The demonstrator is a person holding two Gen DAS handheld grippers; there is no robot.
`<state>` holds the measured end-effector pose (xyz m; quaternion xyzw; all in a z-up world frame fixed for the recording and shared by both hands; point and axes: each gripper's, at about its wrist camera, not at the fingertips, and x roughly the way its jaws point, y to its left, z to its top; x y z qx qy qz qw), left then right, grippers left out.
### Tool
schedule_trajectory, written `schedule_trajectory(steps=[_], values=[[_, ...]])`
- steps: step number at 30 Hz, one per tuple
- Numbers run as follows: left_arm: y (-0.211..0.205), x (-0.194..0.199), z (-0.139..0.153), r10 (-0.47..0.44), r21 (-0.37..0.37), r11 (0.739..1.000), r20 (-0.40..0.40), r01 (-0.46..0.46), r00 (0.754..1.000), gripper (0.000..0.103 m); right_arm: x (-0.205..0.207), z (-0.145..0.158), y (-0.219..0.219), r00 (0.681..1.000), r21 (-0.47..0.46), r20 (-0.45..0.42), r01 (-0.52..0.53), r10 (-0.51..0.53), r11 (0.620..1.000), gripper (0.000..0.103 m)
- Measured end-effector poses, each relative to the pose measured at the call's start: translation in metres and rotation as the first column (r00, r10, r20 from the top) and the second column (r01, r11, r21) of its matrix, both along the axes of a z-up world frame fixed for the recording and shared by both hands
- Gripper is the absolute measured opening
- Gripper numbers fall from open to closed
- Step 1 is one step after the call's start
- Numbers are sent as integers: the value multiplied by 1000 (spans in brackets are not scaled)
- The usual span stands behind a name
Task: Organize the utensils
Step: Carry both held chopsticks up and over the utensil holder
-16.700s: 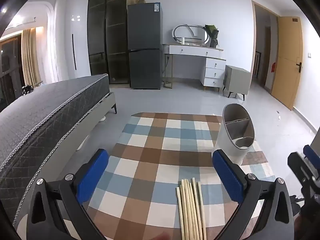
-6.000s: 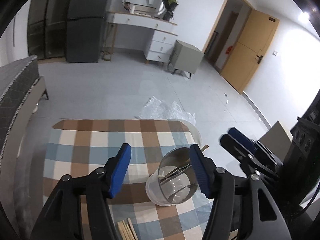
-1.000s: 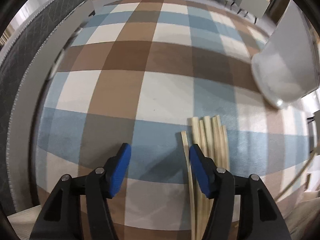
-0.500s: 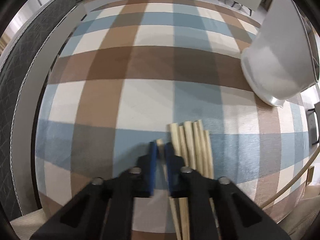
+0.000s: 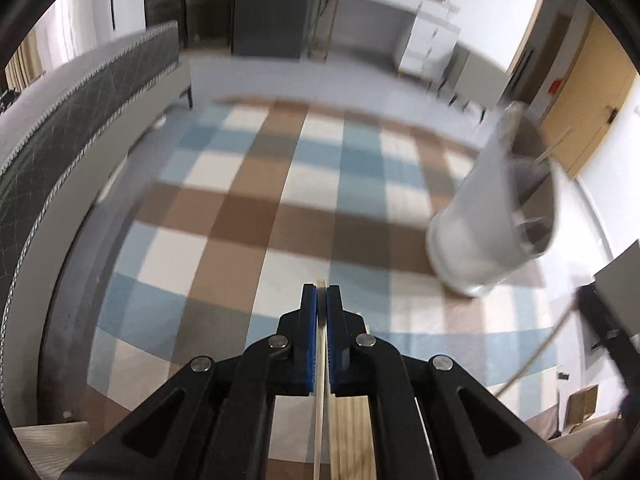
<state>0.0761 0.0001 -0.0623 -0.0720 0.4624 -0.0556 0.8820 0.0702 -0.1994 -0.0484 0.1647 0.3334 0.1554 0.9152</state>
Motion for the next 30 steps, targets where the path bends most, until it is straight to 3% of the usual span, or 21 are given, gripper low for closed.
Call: schedule_trajectory(steps=[5, 16, 24, 30], values=[[2, -19, 16, -26, -17, 999, 62, 27, 998, 0, -20, 9, 12, 998, -32, 66, 0, 2, 1000, 5], [8, -36, 38, -33, -54, 998, 86, 38, 996, 0, -45, 25, 18, 991, -37, 128, 34, -29, 999, 5], [5, -37, 88, 11, -161, 986, 252, 31, 968, 0, -49, 47, 7, 984, -25, 169, 63, -58, 998, 5], [-4, -20, 119, 45, -238, 971, 327, 36, 944, 0, -40, 78, -13, 975, -28, 215, 57, -50, 998, 5]])
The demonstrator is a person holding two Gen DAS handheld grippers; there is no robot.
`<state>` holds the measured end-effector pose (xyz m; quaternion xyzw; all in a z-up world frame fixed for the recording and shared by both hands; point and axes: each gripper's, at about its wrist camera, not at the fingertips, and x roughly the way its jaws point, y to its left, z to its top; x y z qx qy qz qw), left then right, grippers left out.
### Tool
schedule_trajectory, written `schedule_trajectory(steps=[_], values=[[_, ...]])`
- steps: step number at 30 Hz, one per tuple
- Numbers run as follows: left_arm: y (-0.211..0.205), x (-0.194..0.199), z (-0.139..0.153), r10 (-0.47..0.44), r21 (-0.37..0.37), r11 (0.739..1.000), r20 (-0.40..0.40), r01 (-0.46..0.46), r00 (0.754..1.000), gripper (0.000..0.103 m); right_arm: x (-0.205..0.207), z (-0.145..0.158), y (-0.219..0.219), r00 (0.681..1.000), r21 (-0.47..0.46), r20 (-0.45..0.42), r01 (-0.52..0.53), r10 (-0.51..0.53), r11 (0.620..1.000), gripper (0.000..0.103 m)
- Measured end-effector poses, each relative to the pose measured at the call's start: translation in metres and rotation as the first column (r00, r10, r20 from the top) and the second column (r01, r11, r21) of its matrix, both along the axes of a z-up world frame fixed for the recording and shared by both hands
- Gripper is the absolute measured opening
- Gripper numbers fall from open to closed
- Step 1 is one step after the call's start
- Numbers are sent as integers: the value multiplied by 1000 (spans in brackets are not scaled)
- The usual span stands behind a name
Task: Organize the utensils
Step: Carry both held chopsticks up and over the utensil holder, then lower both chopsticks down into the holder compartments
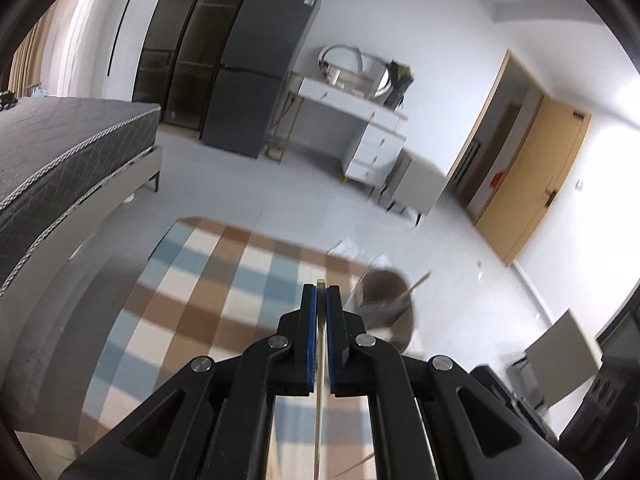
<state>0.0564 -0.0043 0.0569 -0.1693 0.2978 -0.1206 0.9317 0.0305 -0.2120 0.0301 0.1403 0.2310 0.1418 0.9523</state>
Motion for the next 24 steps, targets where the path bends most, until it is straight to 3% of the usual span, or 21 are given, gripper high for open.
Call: schedule_trajectory(steps=[7, 14, 20, 24], values=[[-25, 30, 36, -11, -35, 999, 120, 15, 993, 0, 30, 51, -26, 997, -39, 74, 6, -3, 999, 5], [-45, 68, 51, -26, -42, 998, 202, 36, 979, 0, 73, 96, -37, 988, -88, 153, 12, 2, 996, 5], [-52, 106, 50, -21, -53, 998, 223, 34, 975, 0, 116, 107, -34, 982, -119, 189, 25, -2, 993, 5], [-59, 122, 41, -25, -23, 999, 239, 31, 971, 0, 145, 99, -36, 982, -85, 183, 52, -36, 995, 5]])
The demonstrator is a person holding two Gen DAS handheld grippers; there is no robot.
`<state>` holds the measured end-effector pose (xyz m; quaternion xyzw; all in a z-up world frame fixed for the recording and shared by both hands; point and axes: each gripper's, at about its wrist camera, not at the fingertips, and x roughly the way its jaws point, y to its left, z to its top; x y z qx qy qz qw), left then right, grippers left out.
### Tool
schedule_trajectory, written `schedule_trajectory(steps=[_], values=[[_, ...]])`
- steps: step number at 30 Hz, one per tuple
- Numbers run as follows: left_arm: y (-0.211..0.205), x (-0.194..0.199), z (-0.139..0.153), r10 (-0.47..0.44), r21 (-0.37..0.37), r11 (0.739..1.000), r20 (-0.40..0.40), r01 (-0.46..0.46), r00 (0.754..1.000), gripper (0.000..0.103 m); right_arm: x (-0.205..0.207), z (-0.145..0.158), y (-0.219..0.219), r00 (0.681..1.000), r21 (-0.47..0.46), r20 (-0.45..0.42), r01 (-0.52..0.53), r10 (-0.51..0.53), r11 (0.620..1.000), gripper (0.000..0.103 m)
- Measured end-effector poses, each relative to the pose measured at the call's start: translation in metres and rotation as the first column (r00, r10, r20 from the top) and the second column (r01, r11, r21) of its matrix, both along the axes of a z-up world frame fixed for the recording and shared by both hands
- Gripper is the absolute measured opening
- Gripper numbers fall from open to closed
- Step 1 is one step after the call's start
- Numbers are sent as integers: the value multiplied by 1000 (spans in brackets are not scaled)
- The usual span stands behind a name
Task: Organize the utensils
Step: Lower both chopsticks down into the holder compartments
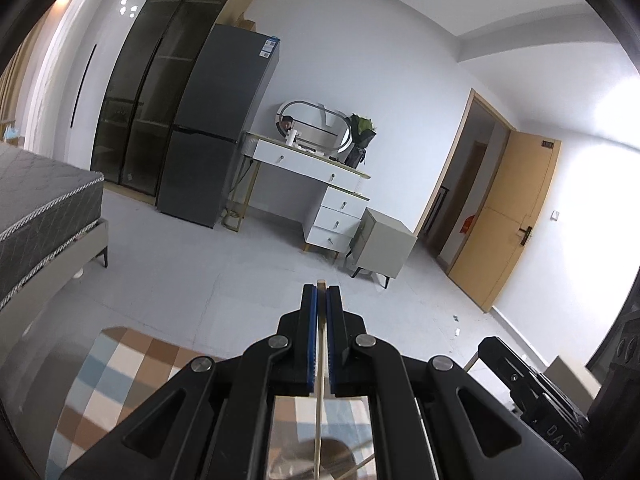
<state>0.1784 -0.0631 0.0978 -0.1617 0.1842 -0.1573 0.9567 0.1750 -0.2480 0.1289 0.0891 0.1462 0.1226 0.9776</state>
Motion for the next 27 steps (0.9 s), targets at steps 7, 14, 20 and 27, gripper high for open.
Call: schedule_trajectory(steps=[7, 14, 20, 27], values=[[-2, 17, -37, 8, 5, 1000, -37, -8, 999, 0, 27, -28, -6, 998, 63, -55, 15, -11, 998, 5], [-10, 8, -47, 12, 29, 1000, -59, -10, 998, 0, 33, -46, -3, 997, 50, -81, 23, -19, 999, 5], [-17, -4, -41, -8, 62, 998, -53, 11, 999, 0, 31, -57, 2, 995, -10, -105, 1, -2, 1000, 5], [-18, -11, -34, -39, 84, 995, -70, 45, 997, 0, 27, -68, 2, 988, -25, -155, -26, 22, 999, 5]])
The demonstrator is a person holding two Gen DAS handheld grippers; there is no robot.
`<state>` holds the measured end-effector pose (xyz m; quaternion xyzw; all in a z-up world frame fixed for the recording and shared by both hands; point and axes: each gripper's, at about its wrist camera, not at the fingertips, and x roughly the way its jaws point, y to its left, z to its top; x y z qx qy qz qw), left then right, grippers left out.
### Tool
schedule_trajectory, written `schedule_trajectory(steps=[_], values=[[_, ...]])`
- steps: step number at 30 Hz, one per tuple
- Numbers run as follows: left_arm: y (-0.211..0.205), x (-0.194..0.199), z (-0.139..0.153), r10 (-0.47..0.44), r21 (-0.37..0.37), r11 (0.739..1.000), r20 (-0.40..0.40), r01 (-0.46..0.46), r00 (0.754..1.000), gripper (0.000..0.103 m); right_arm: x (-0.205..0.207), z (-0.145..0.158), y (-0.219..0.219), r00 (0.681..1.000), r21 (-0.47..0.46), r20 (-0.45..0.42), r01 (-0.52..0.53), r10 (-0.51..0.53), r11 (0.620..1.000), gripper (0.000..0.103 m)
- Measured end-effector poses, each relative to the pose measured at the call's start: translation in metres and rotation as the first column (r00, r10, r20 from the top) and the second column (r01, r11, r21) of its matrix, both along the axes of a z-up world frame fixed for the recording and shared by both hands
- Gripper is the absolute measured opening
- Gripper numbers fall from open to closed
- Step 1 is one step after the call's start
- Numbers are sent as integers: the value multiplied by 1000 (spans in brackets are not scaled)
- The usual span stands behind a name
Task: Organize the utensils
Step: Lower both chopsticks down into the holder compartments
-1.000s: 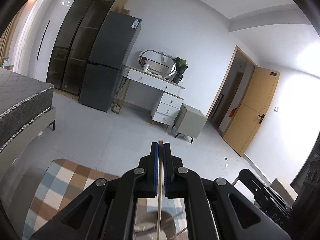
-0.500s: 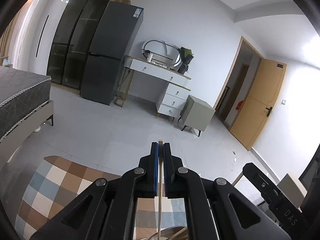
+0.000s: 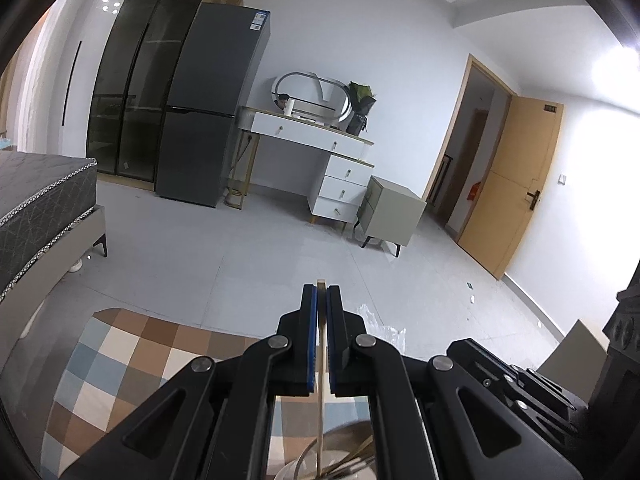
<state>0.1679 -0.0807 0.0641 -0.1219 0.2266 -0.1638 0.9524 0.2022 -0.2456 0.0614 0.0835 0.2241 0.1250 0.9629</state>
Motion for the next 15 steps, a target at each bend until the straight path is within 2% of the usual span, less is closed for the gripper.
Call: schedule_trajectory(steps=[8, 11, 15], values=[[-2, 0, -1, -58, 38, 997, -49, 60, 997, 0, -1, -3, 7, 998, -20, -42, -39, 39, 999, 5], [-5, 0, -6, -97, 66, 992, -104, 104, 990, 0, 1, -5, 11, 996, -23, -72, -55, 54, 998, 6], [-6, 10, -10, -167, 54, 982, -219, 183, 961, 1, 3, -8, 8, 988, 29, -143, -49, 53, 998, 8]])
